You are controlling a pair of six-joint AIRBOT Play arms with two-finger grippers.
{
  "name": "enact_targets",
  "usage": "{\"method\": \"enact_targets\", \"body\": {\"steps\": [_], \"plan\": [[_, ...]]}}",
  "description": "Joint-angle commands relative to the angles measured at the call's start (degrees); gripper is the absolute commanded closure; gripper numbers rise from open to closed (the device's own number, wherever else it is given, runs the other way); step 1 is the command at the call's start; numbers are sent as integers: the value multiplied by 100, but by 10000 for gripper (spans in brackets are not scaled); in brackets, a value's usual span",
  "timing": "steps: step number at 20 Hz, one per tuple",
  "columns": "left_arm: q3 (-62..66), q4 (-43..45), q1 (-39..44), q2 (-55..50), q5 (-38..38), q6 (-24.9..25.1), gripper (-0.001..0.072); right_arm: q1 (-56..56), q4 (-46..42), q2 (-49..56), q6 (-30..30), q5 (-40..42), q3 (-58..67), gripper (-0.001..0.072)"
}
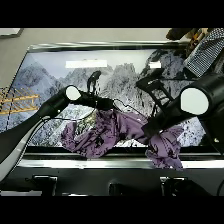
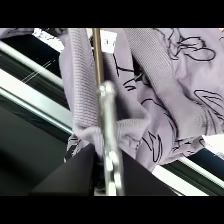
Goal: Fold the clothes and pants, and hang the long-sleeved shirts on hangers.
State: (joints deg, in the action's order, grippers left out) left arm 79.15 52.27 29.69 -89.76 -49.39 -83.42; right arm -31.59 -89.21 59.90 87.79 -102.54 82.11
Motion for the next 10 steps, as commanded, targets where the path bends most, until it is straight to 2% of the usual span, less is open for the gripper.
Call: {"method": "enact_targets", "body": {"steps": [1, 10], "plan": [[13, 243, -35, 4, -7, 9, 683, -2, 306, 4, 4, -125, 0, 666], [588, 577, -68, 4, 72, 92, 682, -2, 426, 501, -59, -151, -11, 666]]}}
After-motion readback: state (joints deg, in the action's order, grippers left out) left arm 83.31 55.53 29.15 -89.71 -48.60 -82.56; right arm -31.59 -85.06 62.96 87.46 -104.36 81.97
